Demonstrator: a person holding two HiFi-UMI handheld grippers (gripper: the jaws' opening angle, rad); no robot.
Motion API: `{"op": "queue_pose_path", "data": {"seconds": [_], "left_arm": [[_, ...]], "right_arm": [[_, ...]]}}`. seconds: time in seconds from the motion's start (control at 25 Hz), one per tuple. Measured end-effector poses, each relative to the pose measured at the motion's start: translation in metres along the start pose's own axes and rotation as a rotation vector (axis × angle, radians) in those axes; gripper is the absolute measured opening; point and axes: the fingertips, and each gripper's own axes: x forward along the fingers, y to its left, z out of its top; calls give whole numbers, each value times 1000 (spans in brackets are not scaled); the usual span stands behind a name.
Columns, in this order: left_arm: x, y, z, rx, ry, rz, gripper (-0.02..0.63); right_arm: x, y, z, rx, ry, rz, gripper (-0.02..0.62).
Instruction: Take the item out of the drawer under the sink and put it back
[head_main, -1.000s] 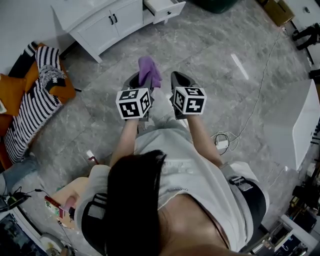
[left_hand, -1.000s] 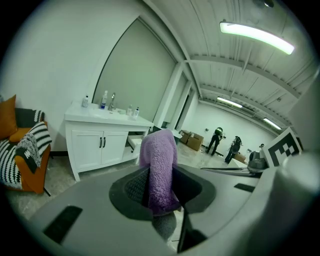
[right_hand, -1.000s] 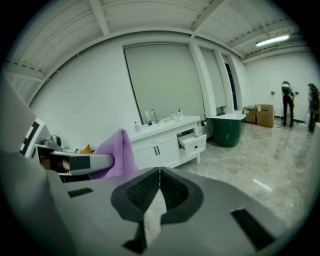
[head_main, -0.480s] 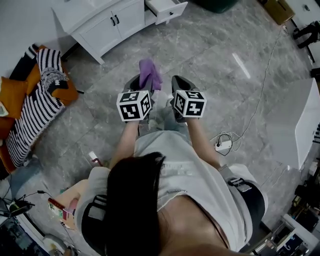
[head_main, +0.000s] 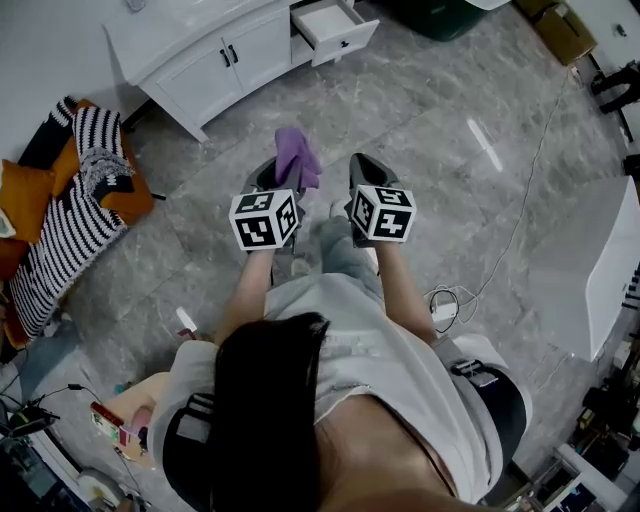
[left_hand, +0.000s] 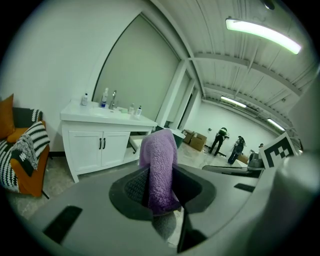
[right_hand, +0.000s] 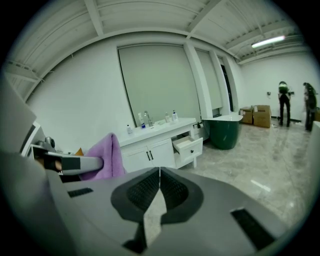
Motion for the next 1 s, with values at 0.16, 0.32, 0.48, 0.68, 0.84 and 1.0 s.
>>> {"op": "queue_pose_path", "data": {"seconds": [0.16,0.32,0.48,0.68,0.84,1.0], "left_arm": [[35,-4,16,5,-2,-6,98],[67,-8,35,15,-15,2,98],[91,-15,50,10,-10,8,98],[118,-18,63,7,-7,35,98],[138,-23,72,4,-8,56,98],[157,-30,78,-6,-4,72,98]], "right_arm": [[27,-18,20,-17,10,5,15],[53,-31,38,-37,26,30,15],[70,-44,55,-56,38,54,15],[88,-62,70,-59,47,78,15],[101,-79,81,-58,53,93,15],[113,-95,93,-59,57,108,15]]}}
